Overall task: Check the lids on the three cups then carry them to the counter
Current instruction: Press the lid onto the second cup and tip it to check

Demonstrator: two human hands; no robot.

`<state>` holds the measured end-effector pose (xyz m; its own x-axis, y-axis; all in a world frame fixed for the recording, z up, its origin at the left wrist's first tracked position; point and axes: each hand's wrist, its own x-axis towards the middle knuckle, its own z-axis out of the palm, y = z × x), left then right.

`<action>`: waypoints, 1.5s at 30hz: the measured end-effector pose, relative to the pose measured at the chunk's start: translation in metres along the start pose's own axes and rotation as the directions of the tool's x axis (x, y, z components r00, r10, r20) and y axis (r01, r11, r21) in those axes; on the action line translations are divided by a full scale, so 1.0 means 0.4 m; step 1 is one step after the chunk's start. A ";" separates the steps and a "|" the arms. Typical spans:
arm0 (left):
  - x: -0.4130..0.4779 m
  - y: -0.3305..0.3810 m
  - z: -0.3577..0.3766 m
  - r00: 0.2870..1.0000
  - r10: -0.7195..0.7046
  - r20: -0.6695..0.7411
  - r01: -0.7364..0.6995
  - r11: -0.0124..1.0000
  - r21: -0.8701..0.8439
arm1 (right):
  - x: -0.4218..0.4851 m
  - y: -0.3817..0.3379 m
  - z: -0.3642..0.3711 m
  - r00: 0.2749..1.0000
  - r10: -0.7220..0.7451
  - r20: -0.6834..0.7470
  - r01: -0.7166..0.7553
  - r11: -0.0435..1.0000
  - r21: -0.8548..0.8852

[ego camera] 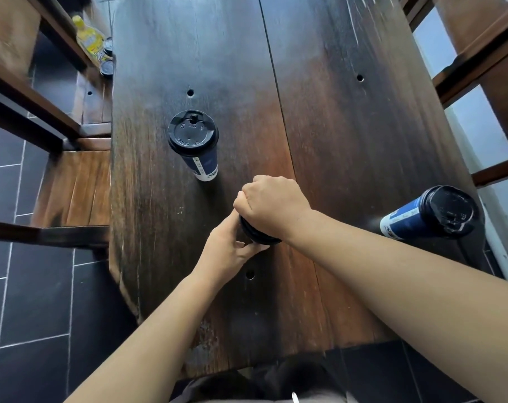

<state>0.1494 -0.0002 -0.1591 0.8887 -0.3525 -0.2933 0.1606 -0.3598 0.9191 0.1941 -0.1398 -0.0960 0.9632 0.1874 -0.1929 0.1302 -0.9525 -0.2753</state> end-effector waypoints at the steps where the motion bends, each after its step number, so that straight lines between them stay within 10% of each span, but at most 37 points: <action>1: 0.000 0.000 0.000 1.000 0.001 -0.004 -0.001 1.000 0.000 | 0.001 -0.001 0.001 1.000 -0.012 -0.015 0.012 1.000 -0.019; 32: -0.008 0.033 -0.011 0.996 -0.019 0.087 0.014 0.998 0.065 | -0.031 -0.008 -0.034 0.989 0.140 -0.043 -0.139 0.990 0.038; 45: -0.156 0.267 -0.122 0.985 0.065 0.163 -0.064 0.998 -0.010 | -0.208 -0.006 -0.289 0.987 0.145 0.067 -0.146 0.644 0.751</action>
<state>0.1322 0.0254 -0.0298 0.8156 -0.5109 -0.2716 0.1071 -0.3281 0.9386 0.1407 -0.1809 0.0297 0.9538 0.0627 -0.2940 -0.2337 -0.4604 -0.8564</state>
